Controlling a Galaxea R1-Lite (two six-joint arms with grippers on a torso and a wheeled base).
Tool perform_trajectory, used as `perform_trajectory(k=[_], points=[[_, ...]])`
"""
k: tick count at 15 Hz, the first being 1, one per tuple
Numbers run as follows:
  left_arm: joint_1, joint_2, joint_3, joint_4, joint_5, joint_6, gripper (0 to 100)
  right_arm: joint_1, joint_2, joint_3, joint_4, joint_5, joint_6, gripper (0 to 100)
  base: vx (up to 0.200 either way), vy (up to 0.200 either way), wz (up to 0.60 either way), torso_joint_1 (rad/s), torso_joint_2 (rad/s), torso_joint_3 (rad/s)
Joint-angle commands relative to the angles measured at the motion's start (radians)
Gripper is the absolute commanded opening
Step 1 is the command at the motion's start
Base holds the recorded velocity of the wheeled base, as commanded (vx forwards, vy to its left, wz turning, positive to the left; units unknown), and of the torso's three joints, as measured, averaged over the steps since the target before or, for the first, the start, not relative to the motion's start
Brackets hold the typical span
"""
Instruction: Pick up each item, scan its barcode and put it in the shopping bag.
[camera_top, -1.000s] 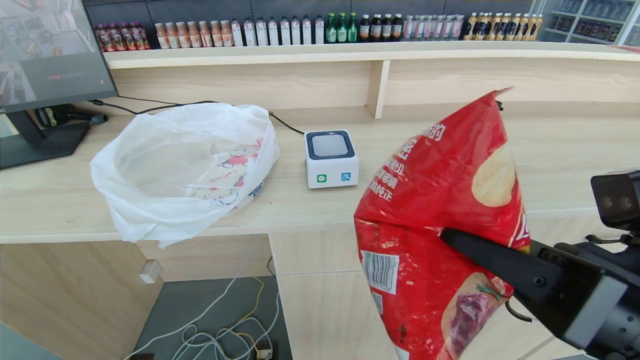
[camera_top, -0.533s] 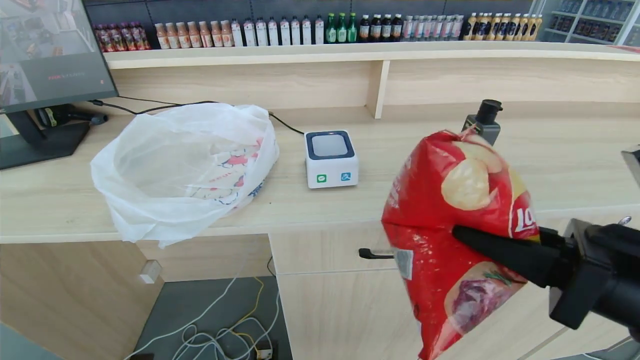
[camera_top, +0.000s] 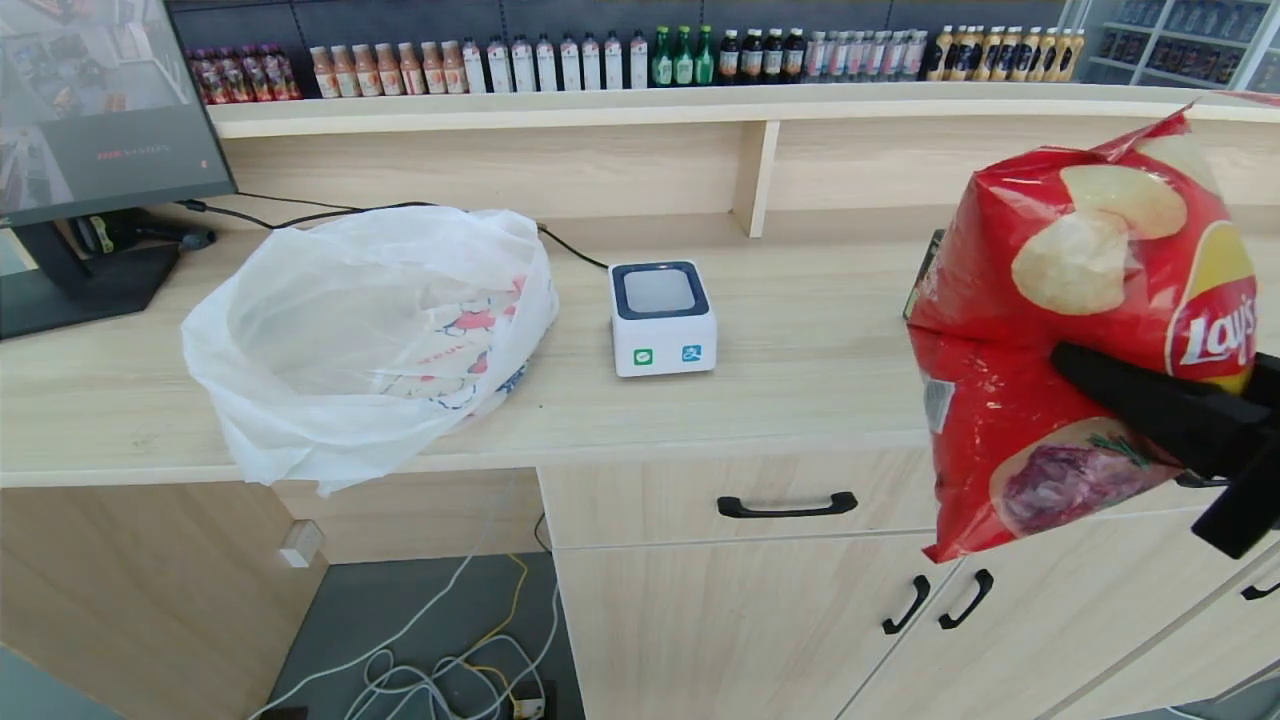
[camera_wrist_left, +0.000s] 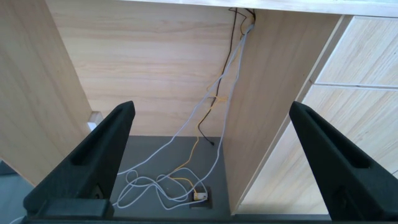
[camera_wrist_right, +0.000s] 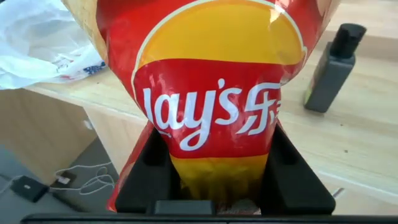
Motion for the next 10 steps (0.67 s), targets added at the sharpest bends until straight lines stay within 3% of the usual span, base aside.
perform_trajectory(k=[1,3,7,10], points=[[0.001,0.0,0.0,0.0,0.001,0.001,100,0.0,-0.024,-0.01,-0.001,-0.016,-0.017,0,0.0,0.0,0.0,0.0,0.0,0.0],[-0.001,0.0,0.0,0.002,0.0,0.001,100,-0.001,-0.026,-0.021,0.002,-0.088,-0.07,0,0.0,0.0,0.0,0.0,0.0,0.0],[-0.001,0.0,0.0,0.0,0.0,0.0,100,-0.026,0.033,-0.034,-0.001,-0.096,-0.07,0,0.0,0.0,0.0,0.0,0.0,0.0],[0.001,0.0,0.0,0.0,0.001,0.0,100,-0.026,0.088,-0.103,-0.001,-0.094,-0.066,0,0.0,0.2,0.0,0.002,0.0,-0.001]])
